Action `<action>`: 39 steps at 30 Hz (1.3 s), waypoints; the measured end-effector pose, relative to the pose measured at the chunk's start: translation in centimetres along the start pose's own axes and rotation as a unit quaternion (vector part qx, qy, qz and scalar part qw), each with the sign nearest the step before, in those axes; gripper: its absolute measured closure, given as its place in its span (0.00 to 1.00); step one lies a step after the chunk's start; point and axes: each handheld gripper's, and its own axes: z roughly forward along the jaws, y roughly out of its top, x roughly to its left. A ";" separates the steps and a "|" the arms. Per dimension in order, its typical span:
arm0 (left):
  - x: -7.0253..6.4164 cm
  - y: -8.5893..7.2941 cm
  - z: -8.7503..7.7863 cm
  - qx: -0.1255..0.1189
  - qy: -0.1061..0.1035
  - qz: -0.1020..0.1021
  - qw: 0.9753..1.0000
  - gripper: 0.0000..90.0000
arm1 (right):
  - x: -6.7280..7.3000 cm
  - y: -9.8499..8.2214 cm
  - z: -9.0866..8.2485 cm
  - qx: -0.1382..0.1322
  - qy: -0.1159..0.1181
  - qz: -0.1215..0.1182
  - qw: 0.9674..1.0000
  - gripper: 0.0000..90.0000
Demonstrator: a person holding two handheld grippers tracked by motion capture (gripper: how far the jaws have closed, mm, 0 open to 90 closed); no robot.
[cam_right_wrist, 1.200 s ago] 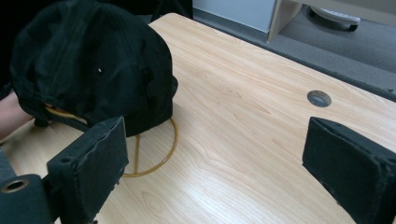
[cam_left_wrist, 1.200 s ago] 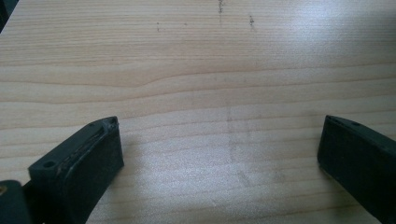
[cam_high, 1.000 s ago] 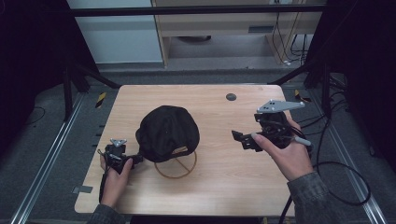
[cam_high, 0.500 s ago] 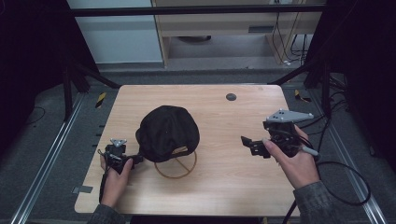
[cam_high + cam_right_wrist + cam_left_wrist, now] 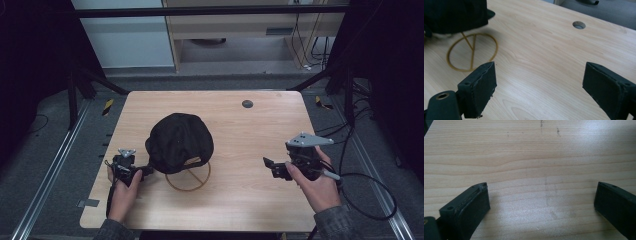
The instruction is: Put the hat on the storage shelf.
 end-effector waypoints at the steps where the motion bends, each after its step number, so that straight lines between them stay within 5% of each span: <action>1: 0.0 0.0 0.0 0.000 0.000 0.000 1.000 0.00 | 0.0 -0.4 0.2 0.001 -0.002 -0.003 1.000 0.13; 19: 0.0 0.0 0.0 0.000 0.000 0.000 1.000 0.00 | 0.3 -6.1 4.4 0.049 0.001 0.005 0.999 0.14; 39: 0.0 0.0 0.0 0.000 0.000 0.000 1.000 0.00 | 1.2 -8.8 7.6 0.074 0.007 0.015 0.997 0.13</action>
